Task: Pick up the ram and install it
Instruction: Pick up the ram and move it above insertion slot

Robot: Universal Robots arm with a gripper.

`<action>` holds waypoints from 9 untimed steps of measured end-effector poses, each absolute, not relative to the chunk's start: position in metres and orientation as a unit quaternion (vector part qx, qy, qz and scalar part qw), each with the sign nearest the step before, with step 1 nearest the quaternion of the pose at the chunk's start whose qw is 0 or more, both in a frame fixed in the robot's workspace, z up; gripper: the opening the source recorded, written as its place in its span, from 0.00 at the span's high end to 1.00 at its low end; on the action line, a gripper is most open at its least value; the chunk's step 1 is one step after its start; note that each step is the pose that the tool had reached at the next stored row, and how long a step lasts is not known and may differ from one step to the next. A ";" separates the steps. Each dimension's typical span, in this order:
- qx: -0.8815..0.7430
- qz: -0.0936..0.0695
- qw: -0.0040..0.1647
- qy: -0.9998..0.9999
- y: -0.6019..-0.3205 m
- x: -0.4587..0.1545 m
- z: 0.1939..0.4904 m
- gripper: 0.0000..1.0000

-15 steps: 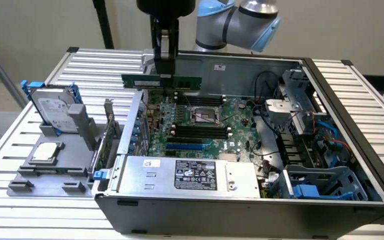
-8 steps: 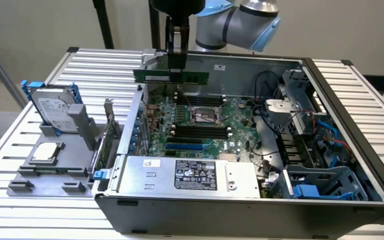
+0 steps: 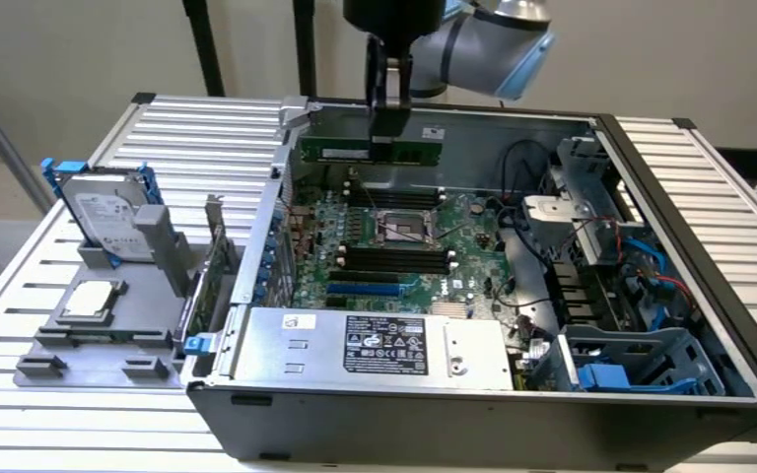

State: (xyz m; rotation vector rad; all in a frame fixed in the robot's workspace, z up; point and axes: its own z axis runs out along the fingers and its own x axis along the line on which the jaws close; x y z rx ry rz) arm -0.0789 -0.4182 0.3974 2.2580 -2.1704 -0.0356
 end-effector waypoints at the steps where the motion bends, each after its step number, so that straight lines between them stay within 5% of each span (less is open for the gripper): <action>1: 0.721 -0.011 0.005 -0.693 -0.417 -0.074 0.396 0.86; 9: 0.719 -0.014 0.002 -0.695 -0.415 -0.041 0.385 0.86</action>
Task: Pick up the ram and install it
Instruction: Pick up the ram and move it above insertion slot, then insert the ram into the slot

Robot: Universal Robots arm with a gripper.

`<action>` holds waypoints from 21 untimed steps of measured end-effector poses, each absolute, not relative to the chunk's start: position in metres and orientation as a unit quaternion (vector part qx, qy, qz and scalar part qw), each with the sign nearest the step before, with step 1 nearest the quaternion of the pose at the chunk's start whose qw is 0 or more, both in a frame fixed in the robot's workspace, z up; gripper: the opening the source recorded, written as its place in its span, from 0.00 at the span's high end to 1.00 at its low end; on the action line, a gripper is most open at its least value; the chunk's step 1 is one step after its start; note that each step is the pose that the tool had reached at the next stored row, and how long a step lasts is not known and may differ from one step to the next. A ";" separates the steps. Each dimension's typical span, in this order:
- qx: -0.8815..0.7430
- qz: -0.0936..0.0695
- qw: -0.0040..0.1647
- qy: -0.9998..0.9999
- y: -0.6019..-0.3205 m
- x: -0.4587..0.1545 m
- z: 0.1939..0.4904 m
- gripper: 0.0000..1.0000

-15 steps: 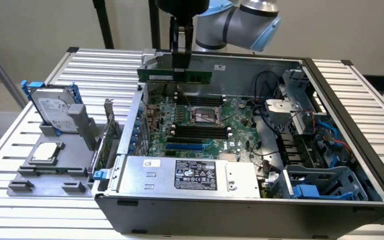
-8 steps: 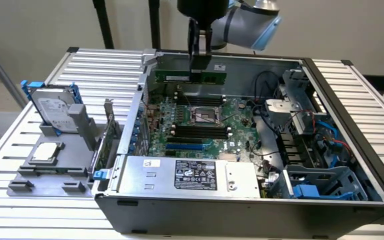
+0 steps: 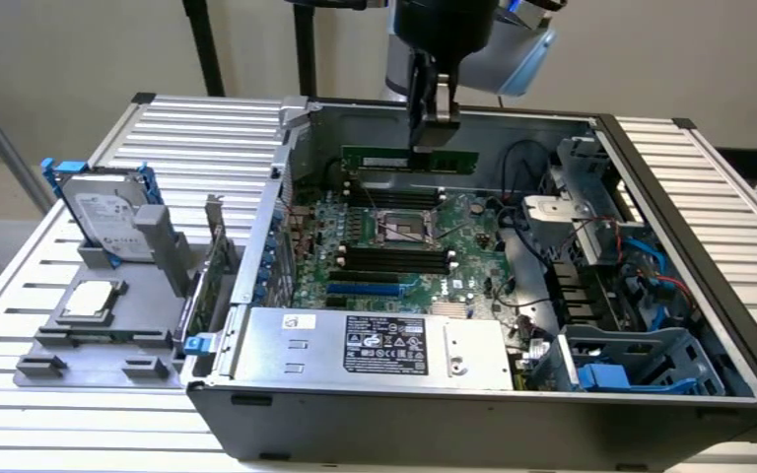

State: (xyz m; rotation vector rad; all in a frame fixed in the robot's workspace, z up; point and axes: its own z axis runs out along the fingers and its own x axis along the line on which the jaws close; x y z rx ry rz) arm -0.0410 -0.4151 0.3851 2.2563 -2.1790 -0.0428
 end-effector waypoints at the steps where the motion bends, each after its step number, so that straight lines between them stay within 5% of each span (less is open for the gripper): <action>1: 0.718 -0.014 0.001 -0.695 -0.415 -0.038 0.384 0.86; 21: 0.709 -0.018 -0.002 -0.705 -0.415 -0.027 0.377 0.86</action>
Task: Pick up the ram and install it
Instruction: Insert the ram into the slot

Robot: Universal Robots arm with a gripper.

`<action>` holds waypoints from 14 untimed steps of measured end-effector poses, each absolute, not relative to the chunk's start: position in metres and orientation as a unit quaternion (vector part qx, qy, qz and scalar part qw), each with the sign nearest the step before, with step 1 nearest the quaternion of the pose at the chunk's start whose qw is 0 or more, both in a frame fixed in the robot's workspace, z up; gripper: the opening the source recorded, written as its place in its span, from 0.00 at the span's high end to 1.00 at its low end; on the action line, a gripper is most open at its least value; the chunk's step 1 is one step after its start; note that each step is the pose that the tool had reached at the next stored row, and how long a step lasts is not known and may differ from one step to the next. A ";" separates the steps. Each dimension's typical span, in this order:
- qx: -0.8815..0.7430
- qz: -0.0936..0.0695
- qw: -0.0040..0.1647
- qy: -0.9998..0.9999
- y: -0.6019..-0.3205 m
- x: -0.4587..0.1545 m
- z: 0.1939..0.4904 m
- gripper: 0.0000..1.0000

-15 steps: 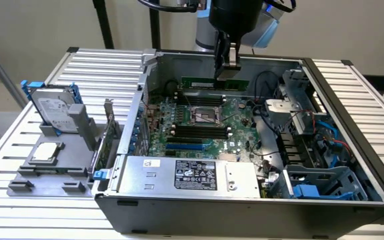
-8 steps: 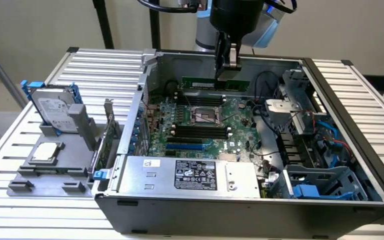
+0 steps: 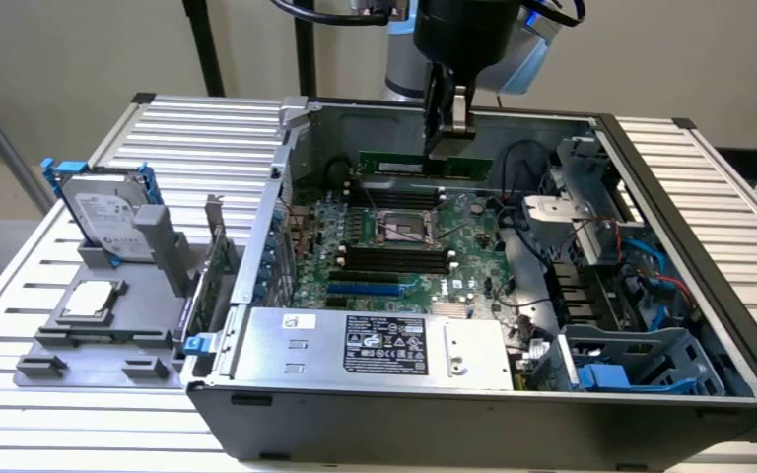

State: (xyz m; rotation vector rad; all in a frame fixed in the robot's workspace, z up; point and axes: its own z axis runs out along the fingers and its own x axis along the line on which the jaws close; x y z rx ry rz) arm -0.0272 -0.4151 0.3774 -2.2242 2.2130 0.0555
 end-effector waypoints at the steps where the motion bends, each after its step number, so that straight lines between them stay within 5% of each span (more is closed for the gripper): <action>1: -0.709 0.018 0.002 0.705 -0.415 -0.027 0.377 0.86; 14: -0.709 0.018 0.001 0.705 -0.414 -0.038 0.355 0.86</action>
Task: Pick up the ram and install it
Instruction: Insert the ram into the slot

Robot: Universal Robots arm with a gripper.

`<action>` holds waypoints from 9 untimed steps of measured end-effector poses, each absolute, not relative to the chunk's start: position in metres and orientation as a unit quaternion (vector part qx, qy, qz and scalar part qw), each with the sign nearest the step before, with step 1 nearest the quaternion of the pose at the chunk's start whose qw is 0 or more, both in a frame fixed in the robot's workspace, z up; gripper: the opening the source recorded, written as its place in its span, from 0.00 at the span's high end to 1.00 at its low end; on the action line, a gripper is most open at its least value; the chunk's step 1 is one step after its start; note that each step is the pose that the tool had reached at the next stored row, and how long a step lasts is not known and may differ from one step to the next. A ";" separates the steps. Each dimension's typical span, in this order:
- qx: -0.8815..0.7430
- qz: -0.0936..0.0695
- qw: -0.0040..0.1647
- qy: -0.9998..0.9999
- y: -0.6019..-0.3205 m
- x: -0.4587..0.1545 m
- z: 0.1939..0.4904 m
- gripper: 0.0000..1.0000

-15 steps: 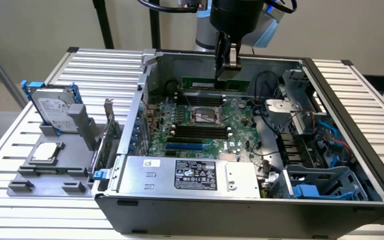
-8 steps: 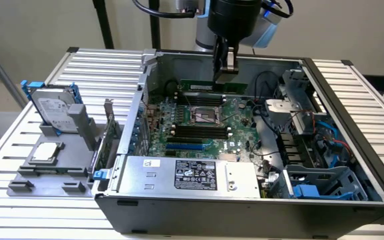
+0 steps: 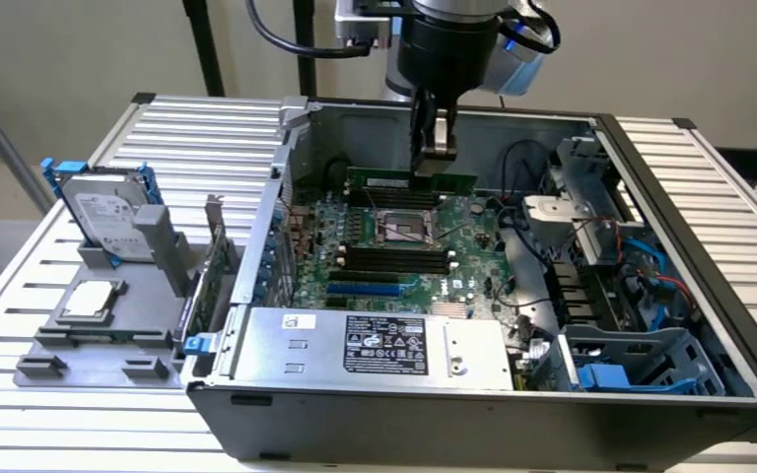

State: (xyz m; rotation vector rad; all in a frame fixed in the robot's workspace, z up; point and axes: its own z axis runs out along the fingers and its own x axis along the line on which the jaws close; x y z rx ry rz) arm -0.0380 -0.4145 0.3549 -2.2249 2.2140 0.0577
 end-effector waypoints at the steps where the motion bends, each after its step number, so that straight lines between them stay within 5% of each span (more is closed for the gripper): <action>1: -0.709 0.018 0.001 0.705 -0.414 -0.038 0.353 0.86; 9: -0.705 0.018 0.001 0.709 -0.412 -0.038 0.339 0.86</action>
